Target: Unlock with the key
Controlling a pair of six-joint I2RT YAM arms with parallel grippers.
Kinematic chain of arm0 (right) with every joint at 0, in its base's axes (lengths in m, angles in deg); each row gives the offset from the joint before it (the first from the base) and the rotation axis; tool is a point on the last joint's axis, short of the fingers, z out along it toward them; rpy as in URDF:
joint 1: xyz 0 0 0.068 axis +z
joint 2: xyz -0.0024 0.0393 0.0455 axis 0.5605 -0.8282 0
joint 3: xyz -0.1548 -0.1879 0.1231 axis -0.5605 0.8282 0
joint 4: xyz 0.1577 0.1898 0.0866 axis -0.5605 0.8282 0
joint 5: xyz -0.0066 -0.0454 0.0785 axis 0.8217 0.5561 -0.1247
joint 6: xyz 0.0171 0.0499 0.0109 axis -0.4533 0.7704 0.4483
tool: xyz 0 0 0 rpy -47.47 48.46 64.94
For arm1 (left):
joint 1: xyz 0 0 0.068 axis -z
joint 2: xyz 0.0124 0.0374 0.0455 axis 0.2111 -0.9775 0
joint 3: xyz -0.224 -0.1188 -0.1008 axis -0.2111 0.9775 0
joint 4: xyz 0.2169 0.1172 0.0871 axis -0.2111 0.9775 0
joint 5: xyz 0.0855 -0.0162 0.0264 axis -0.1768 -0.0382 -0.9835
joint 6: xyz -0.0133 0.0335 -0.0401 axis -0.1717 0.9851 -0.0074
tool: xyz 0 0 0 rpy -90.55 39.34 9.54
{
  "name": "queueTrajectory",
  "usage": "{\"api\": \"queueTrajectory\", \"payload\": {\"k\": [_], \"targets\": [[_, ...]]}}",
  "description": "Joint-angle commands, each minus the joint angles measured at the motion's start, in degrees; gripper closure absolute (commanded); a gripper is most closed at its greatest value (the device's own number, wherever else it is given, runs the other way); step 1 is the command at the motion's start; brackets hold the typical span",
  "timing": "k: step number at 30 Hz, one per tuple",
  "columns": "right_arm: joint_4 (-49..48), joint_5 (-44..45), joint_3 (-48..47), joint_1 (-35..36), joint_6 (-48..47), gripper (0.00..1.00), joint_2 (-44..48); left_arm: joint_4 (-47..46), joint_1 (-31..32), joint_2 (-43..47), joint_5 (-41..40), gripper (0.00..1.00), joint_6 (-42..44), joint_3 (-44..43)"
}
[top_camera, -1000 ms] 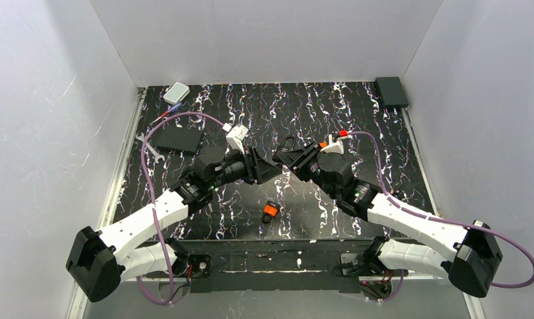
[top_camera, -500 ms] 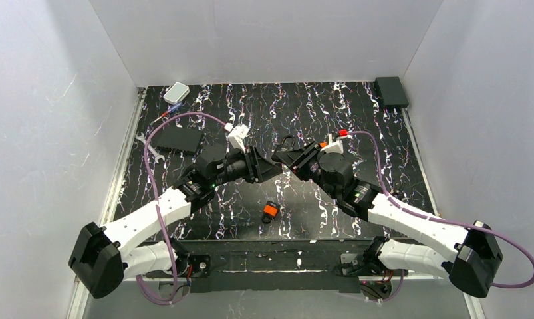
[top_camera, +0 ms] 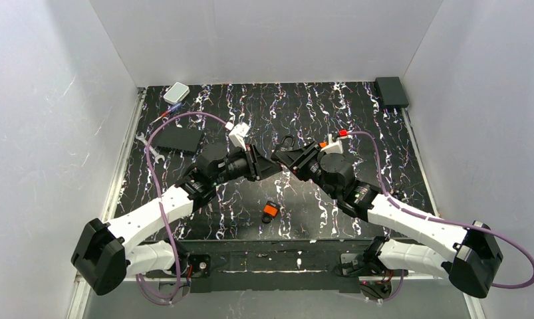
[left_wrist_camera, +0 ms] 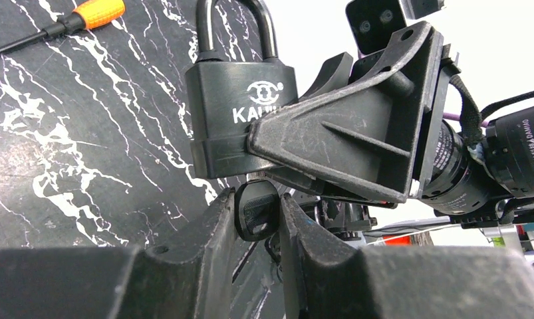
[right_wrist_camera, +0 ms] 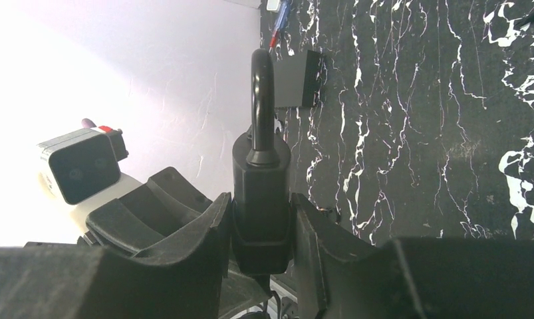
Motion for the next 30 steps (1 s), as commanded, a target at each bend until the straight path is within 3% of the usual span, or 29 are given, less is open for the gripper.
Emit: {"api": "queueTrajectory", "payload": {"k": [1,4,11,18,24,30], "targets": [[-8.84,-0.88,-0.25,0.18,1.01,0.99,2.52,-1.96,-0.79,-0.45,0.21,0.88,0.16,-1.89],[-8.84,-0.77,-0.08,0.18,0.88,0.99,2.83,-1.94,-0.84,-0.52,-0.03,1.0,0.28,-2.05],[-7.25,-0.75,-0.79,0.18,0.11,0.99,2.77,-1.65,-0.92,-1.19,0.38,1.0,2.0,-2.65],[10.54,2.37,-9.6,0.2,-1.47,0.99,-0.58,6.99,-0.85,-1.3,-3.99,1.0,11.98,-6.28],[24.35,3.08,-19.04,0.31,-1.11,0.99,-7.02,19.97,2.55,-1.63,-17.67,1.0,29.28,-13.37],[26.28,4.53,-20.35,0.78,-1.03,0.99,-8.17,26.13,9.52,-3.99,-32.71,1.0,45.17,-17.77]]}}
